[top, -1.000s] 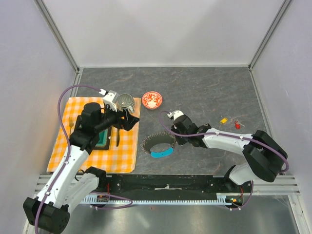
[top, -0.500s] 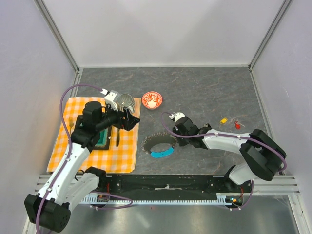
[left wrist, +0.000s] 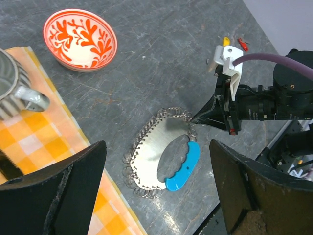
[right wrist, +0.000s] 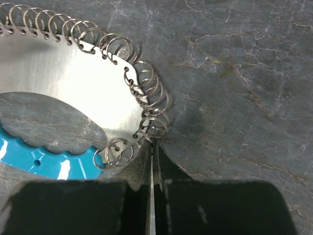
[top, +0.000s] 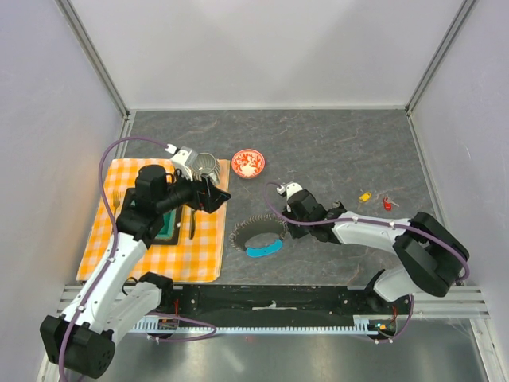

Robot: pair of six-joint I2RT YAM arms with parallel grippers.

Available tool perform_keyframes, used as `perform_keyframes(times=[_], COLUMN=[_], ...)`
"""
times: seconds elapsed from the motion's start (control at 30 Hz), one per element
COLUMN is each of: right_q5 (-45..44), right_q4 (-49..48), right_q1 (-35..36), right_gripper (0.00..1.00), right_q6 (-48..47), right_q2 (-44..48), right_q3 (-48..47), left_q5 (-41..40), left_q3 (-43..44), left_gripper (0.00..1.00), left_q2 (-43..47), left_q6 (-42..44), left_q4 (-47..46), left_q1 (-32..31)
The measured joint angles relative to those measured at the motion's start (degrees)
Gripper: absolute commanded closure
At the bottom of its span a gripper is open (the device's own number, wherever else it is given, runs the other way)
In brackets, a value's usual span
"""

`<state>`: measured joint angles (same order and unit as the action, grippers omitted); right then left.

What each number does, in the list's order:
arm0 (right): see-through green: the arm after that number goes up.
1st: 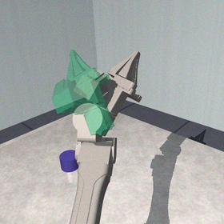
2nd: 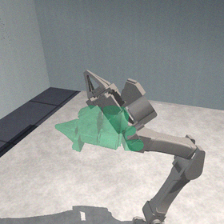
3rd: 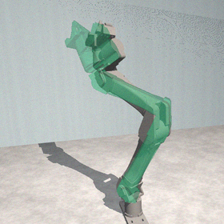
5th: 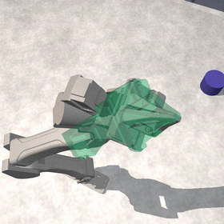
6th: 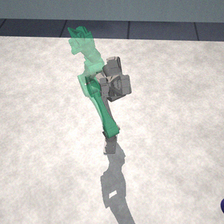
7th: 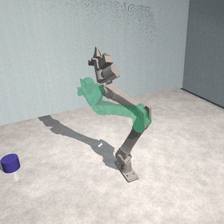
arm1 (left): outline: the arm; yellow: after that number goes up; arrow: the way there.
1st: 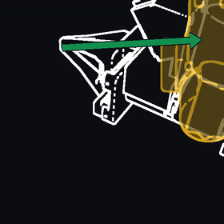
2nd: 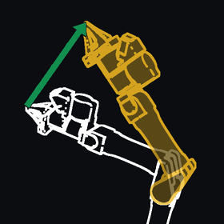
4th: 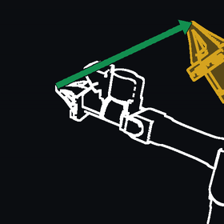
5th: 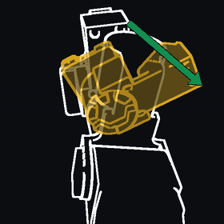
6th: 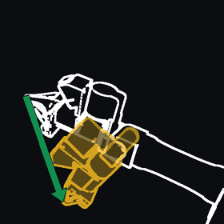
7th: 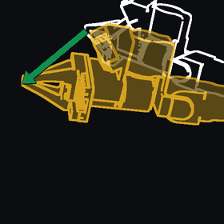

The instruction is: Put the keys on the keyring

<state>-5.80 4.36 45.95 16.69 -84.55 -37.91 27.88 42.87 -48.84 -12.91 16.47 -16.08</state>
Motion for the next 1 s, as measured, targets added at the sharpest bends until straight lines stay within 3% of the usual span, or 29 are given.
perform_keyframes(times=[0.2, 0.47, 0.73, 1.0], right_q5=[1.33, 3.74, 9.88, 16.11], right_q4=[2.49, 0.55, -6.01, -10.75], right_q1=[0.0, -0.07, -0.07, -0.07], right_gripper=[1.0, 1.0, 1.0, 1.0], right_q6=[-1.44, -4.9, -8.11, -12.57], right_q2=[4.63, 13.66, 22.8, 30.49], right_q3=[0.0, 0.98, 3.54, 3.08], left_q5=[1.05, -3.96, -4.57, 2.29], left_q3=[-0.13, -6.34, -18.01, -18.67], left_gripper=[0.1, 0.14, 0.27, 0.34], left_q2=[-2.29, -7.02, -7.78, -8.11], left_q6=[-3.08, -9.84, -10.54, -10.19], left_q4=[-2.1, -12.59, -32.5, -45.99], left_q1=[-1.84, -18.05, -19.06, -19.12])
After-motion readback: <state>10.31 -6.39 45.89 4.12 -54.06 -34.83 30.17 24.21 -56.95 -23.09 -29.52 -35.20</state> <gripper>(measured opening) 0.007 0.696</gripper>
